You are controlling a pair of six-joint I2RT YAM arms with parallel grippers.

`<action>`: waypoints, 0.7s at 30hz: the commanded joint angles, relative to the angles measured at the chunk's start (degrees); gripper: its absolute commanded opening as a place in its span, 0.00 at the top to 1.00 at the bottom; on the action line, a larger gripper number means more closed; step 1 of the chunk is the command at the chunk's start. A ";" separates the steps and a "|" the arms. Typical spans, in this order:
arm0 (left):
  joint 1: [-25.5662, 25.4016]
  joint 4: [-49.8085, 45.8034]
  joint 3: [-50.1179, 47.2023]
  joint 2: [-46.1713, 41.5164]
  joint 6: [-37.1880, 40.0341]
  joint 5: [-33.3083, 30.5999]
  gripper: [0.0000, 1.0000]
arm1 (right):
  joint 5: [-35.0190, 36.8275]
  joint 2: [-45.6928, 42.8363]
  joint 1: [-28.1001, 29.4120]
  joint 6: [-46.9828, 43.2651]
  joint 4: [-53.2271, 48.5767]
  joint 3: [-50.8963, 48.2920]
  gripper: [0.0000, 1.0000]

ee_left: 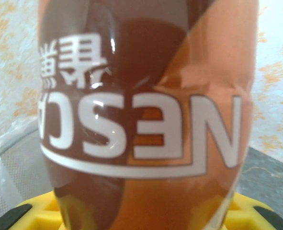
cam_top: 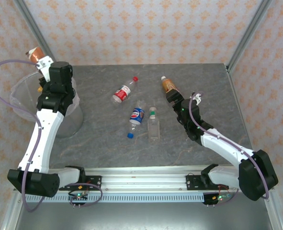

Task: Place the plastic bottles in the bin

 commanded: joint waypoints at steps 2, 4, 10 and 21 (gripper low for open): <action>4.24 -1.55 -2.70 -1.06 -5.77 4.95 0.64 | -0.40 0.41 -0.14 -0.09 -0.69 1.53 0.01; 5.63 -3.07 -3.07 -0.31 -7.42 8.22 0.64 | -0.35 0.42 -0.15 0.25 -0.78 1.43 0.01; 8.88 -7.29 -3.31 0.90 -11.03 18.55 0.61 | -0.31 0.41 -0.08 0.87 -0.78 1.26 0.01; 12.20 -7.20 -7.20 0.72 -15.03 27.39 0.55 | -1.31 3.64 -0.11 1.11 -0.43 2.29 0.01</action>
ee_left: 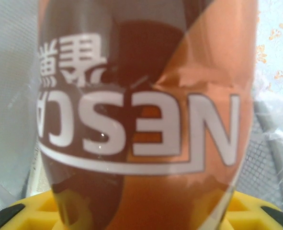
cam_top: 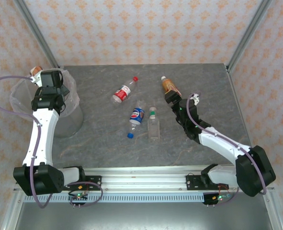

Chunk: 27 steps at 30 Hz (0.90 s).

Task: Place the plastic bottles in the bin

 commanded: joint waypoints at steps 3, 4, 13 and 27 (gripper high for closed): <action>1.03 -0.78 -1.88 0.29 -4.33 4.30 0.52 | -1.13 1.19 -0.09 0.51 -0.08 2.39 0.01; 1.03 -0.91 -2.02 0.38 -4.70 4.21 0.51 | -1.13 1.28 -0.11 0.61 -0.08 2.38 0.01; 1.12 -0.87 -2.84 0.45 -6.77 4.10 0.38 | -0.69 1.28 -0.09 0.73 -0.25 2.03 0.01; 1.12 -1.74 -0.32 -2.28 -4.94 5.80 0.26 | -0.60 1.53 -0.14 0.39 -0.69 2.16 0.01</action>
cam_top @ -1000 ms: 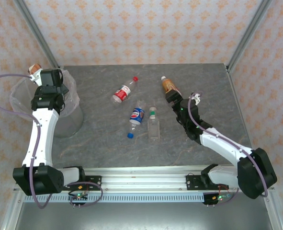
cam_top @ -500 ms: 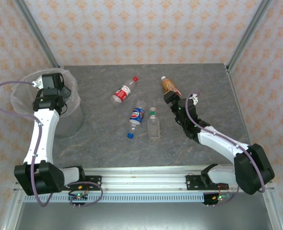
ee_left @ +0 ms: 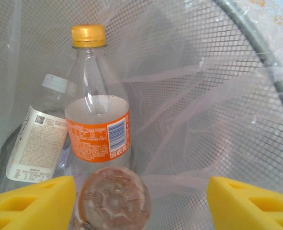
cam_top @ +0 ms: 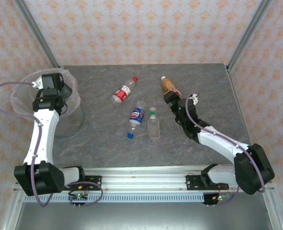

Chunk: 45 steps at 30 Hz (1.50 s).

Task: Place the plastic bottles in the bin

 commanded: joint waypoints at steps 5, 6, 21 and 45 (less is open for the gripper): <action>0.40 -2.34 2.99 -2.87 2.08 1.04 0.25 | -0.53 0.76 -0.16 -0.58 -0.74 2.46 0.01; 0.40 -2.34 3.18 -3.12 2.28 1.11 0.24 | -0.73 0.89 -0.16 -0.93 -0.94 2.66 0.01; 0.36 -3.33 6.08 -6.22 4.92 5.04 0.00 | -0.52 4.08 -0.16 -3.29 -8.80 6.69 0.01; -35.34 -2.47 13.44 6.24 21.28 5.27 0.00 | 0.89 2.53 -0.34 0.65 -5.79 2.41 0.01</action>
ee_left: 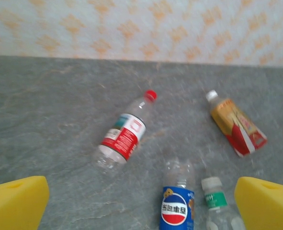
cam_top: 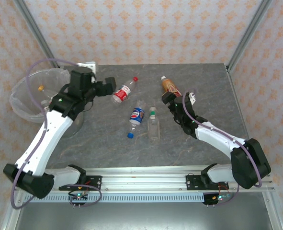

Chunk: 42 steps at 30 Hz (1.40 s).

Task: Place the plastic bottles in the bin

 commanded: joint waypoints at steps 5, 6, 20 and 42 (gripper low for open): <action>-5.31 -4.52 2.90 8.11 0.07 -1.58 0.00 | 3.97 -4.25 -0.68 2.32 4.51 -5.19 0.01; -5.72 -4.72 2.88 9.03 -0.57 -1.15 0.00 | 4.18 -4.92 -0.87 2.66 5.01 -5.91 0.01; -9.72 -5.01 0.34 22.78 -6.87 5.71 0.00 | -3.58 -6.13 -5.30 1.23 2.82 -6.73 0.01; -9.95 -4.45 8.91 43.05 -7.09 10.82 0.10 | -3.25 -6.25 -5.35 1.45 4.65 -7.93 0.01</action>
